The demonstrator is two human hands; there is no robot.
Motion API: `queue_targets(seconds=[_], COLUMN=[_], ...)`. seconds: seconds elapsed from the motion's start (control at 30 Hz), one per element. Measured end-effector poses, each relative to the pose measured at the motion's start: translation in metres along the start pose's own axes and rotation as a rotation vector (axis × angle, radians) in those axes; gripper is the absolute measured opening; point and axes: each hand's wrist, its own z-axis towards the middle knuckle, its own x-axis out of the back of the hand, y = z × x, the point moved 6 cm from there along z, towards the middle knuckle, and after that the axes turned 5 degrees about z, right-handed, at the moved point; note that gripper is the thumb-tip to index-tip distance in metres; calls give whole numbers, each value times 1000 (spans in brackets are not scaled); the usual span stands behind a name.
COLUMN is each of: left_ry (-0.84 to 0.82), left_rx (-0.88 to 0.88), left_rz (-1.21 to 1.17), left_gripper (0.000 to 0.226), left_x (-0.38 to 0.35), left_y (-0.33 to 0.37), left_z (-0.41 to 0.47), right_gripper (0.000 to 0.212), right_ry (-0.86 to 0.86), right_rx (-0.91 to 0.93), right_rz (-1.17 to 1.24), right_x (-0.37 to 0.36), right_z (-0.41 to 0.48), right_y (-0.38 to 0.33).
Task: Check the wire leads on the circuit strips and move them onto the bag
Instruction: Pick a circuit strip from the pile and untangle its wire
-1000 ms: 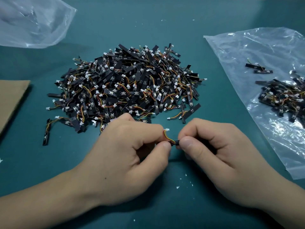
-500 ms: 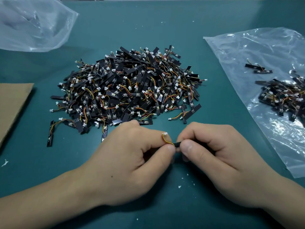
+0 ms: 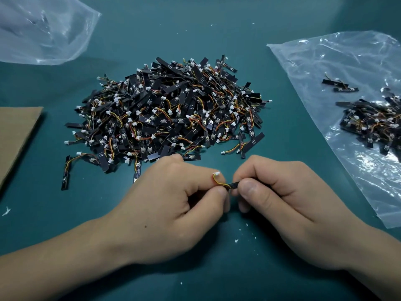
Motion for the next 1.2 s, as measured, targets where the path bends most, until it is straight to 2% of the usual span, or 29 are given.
queue_targets(seconds=[0.3,0.4,0.53,0.67,0.97,1.07,1.2], left_ry=[12,12,8,-10,-16,8,27], left_rx=[-26,-18,-6,-5,-17,-20,-26], left_rz=[-61,-21,-79,-9,-27,14,-42], left_gripper=[33,33,33,33,33,34,36], left_x=[0,-1,-2,-2,-1,0,0], left_y=[-2,-1,-2,-1,0,2,1], left_z=[1,1,1,0,0,0,2], right_gripper=[21,20,22,20,19,19,22], right_ry=[29,13,2,31,94,98,69], right_rx=[8,-1,-3,14,-14,-19,-12], right_rz=[-14,12,96,69,59,47,24], right_x=[0,0,1,3,4,4,2], right_z=[0,0,-1,-2,-3,-3,-2], right_y=[-1,-1,-3,-4,-1,-1,-2])
